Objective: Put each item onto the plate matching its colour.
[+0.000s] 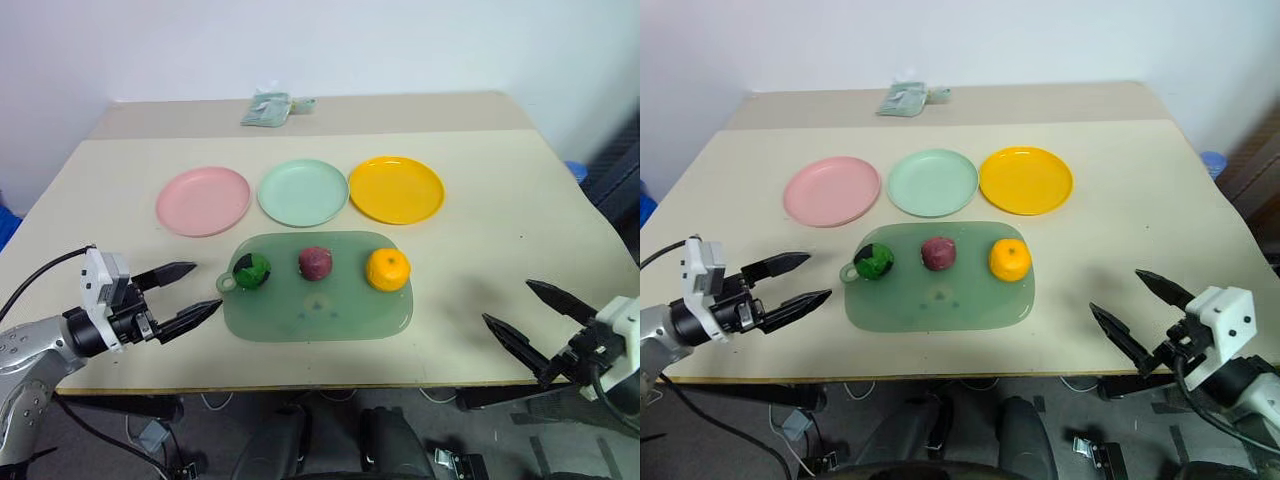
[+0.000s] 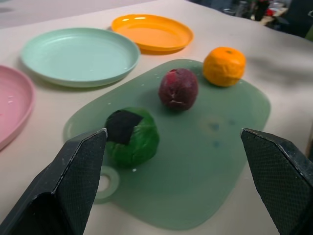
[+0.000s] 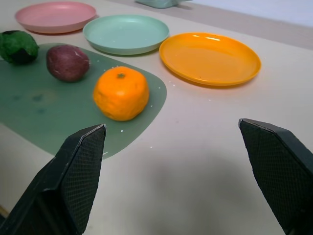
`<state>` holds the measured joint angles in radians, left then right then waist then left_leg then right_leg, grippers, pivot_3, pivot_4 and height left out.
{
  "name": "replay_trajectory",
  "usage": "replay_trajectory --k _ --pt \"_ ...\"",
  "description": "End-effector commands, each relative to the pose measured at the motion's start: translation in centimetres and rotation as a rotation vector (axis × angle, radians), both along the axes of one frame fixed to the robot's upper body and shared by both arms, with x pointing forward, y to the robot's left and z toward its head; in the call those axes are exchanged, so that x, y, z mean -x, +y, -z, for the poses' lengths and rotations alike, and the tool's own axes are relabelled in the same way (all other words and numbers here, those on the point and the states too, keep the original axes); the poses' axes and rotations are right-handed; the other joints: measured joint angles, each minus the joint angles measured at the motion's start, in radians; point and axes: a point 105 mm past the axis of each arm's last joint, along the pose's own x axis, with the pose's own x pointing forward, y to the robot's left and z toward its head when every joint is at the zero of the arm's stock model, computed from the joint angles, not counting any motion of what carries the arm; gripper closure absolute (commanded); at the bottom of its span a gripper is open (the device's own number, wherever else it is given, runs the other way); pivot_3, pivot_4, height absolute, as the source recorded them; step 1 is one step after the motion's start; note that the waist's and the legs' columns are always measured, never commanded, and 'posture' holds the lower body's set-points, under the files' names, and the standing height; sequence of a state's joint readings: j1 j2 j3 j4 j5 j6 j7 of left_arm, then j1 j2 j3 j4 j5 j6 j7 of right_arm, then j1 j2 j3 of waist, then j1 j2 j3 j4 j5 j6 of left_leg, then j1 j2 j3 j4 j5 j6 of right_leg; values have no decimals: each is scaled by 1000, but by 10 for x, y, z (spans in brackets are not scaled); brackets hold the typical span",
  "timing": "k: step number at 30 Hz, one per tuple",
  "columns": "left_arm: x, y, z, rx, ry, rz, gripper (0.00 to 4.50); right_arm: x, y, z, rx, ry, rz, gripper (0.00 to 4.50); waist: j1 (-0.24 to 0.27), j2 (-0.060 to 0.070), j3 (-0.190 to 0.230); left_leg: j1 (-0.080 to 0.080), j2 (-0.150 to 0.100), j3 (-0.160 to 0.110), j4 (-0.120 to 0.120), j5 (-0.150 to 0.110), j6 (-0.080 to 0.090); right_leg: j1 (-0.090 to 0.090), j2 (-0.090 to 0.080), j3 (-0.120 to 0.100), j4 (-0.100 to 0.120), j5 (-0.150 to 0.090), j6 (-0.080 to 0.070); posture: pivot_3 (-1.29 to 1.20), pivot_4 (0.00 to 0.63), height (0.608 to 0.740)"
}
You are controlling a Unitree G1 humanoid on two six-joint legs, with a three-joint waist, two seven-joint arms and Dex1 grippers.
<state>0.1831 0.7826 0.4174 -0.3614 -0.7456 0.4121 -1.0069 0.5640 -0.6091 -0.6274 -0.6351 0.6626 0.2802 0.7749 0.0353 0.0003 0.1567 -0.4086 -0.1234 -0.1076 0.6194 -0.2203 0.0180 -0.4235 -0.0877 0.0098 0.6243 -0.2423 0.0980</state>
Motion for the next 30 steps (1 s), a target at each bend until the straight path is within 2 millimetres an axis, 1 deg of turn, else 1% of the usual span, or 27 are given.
replay_trajectory --k 1,6,9,12,15,17,20,21,22,24,25,27,30 --pt "-1 -3 -12 -25 -57 25 0 6 10 -18 11 -60 -36 65 1 0 0 0 0 0 -1 0 0 0 0 0 -1 0 0 0 150 740" --pt "-6 -5 -12 -20 -64 17 0 8 17 -26 8 -82 -37 65 2 0 0 0 0 0 -5 0 0 0 0 0 -6 0 0 0 150 740" --pt "-8 -6 -8 -17 -68 15 0 9 17 -26 5 -82 -43 65 3 0 1 -1 0 1 -5 -1 1 0 0 0 -8 3 -4 0 150 740" --pt "-11 -6 -7 -28 -92 7 0 8 15 -27 -2 -85 -56 65 3 -1 1 -1 0 1 -5 -1 2 0 0 0 -9 3 -4 0 150 740" --pt "-16 -6 -7 -31 -105 -7 0 4 17 -29 -8 -96 -85 65 2 -3 2 -1 0 1 -5 -1 2 0 0 0 -9 3 -4 0 150 740" --pt "-22 -5 -8 -40 -121 -38 0 -1 24 -30 -18 -105 -124 65 2 -3 2 0 0 1 -5 -1 2 0 0 0 -9 3 -4 0 150 740" --pt "-27 -5 -9 -38 -123 -52 0 -8 29 -29 -26 -110 -155 65 2 -3 2 0 0 1 -5 -1 2 0 0 0 -9 3 -4 0 150 740" --pt "-31 -8 -10 -18 -102 -52 0 -19 37 -28 -36 -118 -203 65 1 -4 3 0 0 1 -5 -1 2 0 0 0 -9 3 -4 0 150 740" --pt "-38 -13 -11 -5 -80 -55 0 -31 50 -29 -50 -129 -277 65 0 -5 3 1 0 1 -5 -1 2 0 0 -1 -9 3 -4 0 150 740" --pt "-49 -19 -8 -8 -41 -71 0 -47 68 -32 -57 -141 -375 65 -2 -6 6 1 0 2 -3 -1 2 1 0 -2 -8 5 -5 0 150 740" --pt "-53 -20 -6 -18 -27 -83 0 -52 72 -32 -57 -144 -397 65 -1 -6 6 0 0 2 -2 -1 1 0 0 -2 -8 7 -5 0 150 740" --pt "-58 -27 -3 -29 -22 -75 0 -59 81 -34 -52 -138 -461 65 3 -6 6 0 0 2 -2 0 2 0 -1 -3 -8 7 -5 0 150 740" --pt "-65 -34 1 -45 -23 -82 0 -63 90 -35 -39 -122 -527 65 6 -7 6 -1 0 1 -4 0 4 -1 -1 -4 -9 8 -4 0 150 740"
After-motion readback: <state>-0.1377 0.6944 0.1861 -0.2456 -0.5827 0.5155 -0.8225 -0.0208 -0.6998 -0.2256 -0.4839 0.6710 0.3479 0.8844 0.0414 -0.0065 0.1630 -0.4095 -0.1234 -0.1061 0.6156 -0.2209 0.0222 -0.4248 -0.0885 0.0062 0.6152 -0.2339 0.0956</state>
